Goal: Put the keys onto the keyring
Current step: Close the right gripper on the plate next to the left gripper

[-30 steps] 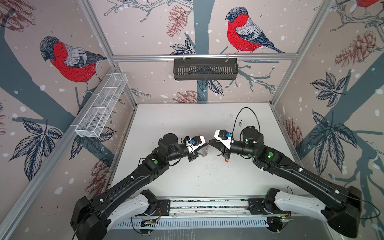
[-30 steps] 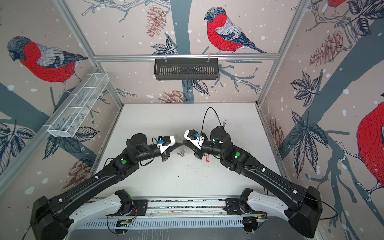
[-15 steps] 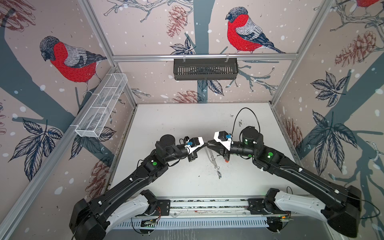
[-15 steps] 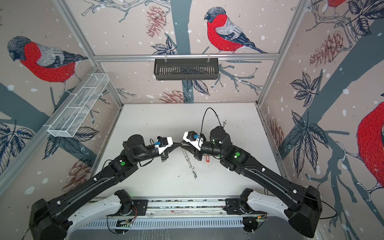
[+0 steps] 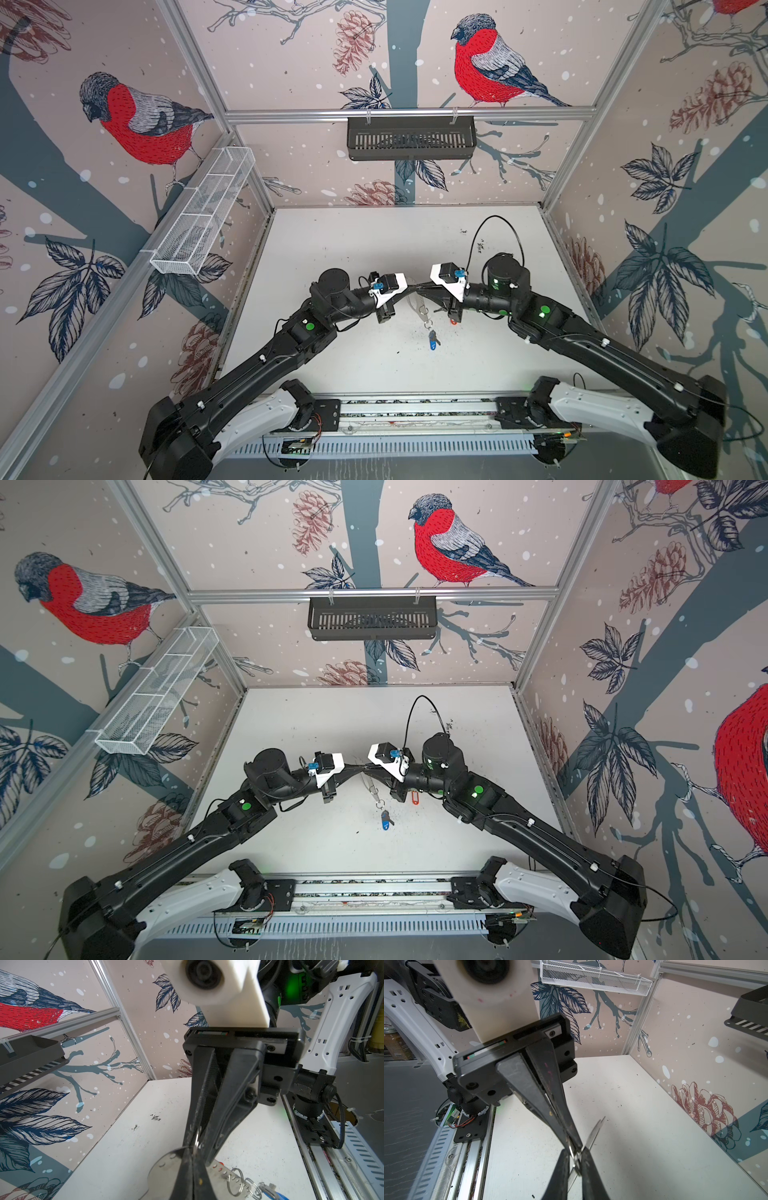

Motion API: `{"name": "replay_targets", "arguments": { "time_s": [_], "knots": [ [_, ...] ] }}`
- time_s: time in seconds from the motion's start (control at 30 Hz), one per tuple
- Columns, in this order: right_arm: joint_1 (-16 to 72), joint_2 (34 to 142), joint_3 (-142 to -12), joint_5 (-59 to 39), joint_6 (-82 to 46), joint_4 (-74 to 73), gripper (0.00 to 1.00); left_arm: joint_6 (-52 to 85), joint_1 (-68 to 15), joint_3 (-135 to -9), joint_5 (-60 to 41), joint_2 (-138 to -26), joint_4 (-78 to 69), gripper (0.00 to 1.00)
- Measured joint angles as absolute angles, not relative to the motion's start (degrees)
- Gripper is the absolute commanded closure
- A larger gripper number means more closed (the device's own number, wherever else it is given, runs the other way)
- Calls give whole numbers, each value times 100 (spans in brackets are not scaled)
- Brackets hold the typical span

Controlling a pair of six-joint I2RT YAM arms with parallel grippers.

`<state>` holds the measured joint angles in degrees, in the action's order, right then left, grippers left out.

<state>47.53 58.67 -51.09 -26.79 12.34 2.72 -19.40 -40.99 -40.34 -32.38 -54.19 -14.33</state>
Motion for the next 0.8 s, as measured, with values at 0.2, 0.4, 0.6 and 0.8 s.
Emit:
{"name": "replay_targets", "arguments": {
  "time_s": [0.2,0.4,0.6,0.8],
  "knots": [
    [4724,5848,-5109,-2687,1227,276,73,-1944,-4099,-4034,-3234,-5424,-1396,100],
    [4720,5804,-5109,-2685,1219,250,76,-1944,-4095,-4042,-3232,-5411,-1313,100],
    [4705,5804,-5109,-2685,1216,250,84,-1944,-4093,-4045,-3236,-5402,-1297,100],
    [4683,5817,-5109,-2681,1219,250,97,-1942,-4093,-4053,-3288,-5428,-1293,100]
  ]
}}
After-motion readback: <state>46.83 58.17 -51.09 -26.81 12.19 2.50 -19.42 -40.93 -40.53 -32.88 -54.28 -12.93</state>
